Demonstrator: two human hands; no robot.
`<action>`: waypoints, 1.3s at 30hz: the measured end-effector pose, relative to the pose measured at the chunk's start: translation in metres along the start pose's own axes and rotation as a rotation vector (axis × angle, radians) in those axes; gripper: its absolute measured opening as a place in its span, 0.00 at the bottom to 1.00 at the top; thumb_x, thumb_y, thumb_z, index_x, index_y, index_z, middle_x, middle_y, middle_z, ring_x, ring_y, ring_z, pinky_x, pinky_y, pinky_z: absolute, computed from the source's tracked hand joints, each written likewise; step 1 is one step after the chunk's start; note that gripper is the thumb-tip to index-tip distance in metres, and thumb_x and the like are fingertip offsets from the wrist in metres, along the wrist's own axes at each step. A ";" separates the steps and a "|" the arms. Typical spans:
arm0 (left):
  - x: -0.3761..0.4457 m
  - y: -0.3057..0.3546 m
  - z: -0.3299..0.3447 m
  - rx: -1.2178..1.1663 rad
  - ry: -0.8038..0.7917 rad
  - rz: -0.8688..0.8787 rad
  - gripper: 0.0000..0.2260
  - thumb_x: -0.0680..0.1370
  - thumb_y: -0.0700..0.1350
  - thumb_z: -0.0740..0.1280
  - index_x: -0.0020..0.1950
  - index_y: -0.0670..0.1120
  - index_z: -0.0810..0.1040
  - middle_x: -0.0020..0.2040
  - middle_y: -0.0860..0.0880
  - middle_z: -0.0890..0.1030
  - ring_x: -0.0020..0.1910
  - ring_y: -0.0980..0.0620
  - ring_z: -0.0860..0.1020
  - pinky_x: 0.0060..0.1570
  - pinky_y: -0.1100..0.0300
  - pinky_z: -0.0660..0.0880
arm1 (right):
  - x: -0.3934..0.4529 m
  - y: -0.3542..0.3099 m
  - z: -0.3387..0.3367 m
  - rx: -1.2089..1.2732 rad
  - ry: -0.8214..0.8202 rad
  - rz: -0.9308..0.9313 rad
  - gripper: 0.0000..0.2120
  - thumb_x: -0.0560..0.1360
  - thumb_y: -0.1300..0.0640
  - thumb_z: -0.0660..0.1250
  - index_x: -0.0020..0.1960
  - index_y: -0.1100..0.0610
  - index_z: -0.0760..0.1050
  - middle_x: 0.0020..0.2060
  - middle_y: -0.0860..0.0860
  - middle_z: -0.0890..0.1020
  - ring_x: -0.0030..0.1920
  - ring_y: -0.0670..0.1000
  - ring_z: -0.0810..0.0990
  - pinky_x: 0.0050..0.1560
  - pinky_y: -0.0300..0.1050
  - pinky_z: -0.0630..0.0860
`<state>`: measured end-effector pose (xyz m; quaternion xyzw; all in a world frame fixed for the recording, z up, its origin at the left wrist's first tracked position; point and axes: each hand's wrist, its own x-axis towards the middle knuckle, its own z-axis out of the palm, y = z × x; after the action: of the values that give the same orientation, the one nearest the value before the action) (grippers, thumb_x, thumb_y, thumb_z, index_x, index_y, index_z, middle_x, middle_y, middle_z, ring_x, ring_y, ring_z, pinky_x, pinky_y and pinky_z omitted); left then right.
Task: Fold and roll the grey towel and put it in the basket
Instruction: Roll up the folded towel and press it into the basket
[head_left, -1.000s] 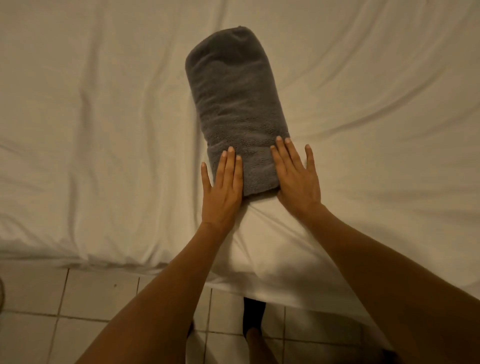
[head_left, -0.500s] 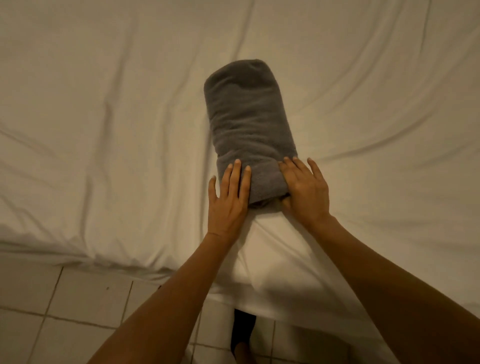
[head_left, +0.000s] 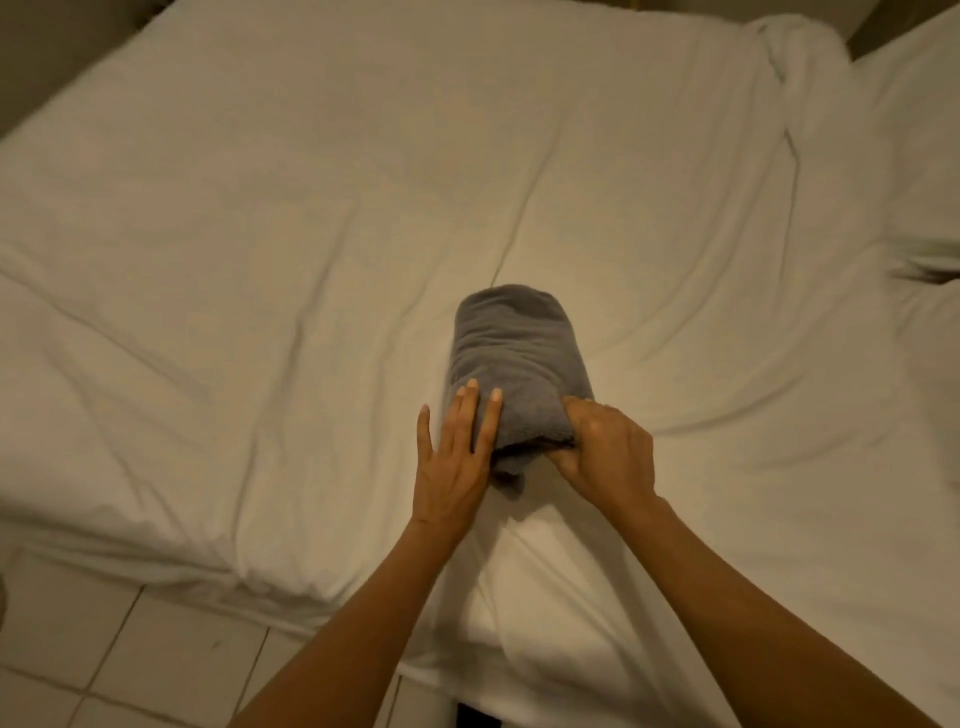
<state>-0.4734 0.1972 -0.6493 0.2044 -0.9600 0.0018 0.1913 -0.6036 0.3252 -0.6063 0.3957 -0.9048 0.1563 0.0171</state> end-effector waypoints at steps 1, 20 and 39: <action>0.005 -0.003 0.001 0.020 0.017 0.019 0.35 0.73 0.52 0.70 0.74 0.44 0.58 0.73 0.41 0.64 0.71 0.46 0.63 0.69 0.40 0.57 | 0.003 0.000 -0.001 -0.012 -0.001 -0.008 0.20 0.66 0.45 0.73 0.55 0.52 0.78 0.44 0.52 0.84 0.41 0.56 0.81 0.35 0.45 0.77; -0.081 -0.080 0.091 0.061 0.034 0.272 0.28 0.72 0.44 0.71 0.69 0.41 0.65 0.62 0.43 0.72 0.59 0.48 0.70 0.64 0.42 0.62 | -0.090 -0.044 0.162 -0.110 -0.147 0.108 0.47 0.65 0.43 0.71 0.75 0.62 0.55 0.74 0.60 0.61 0.74 0.60 0.59 0.72 0.58 0.47; -0.050 -0.087 0.102 0.112 0.054 0.391 0.16 0.77 0.43 0.62 0.63 0.40 0.77 0.61 0.43 0.79 0.59 0.46 0.79 0.62 0.42 0.70 | -0.068 -0.058 0.179 -0.283 -0.130 0.282 0.50 0.61 0.35 0.74 0.72 0.60 0.60 0.71 0.58 0.68 0.72 0.58 0.64 0.69 0.63 0.34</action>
<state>-0.4342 0.1293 -0.7684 0.0242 -0.9743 0.0976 0.2015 -0.4987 0.2839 -0.7713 0.2678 -0.9634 0.0024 -0.0079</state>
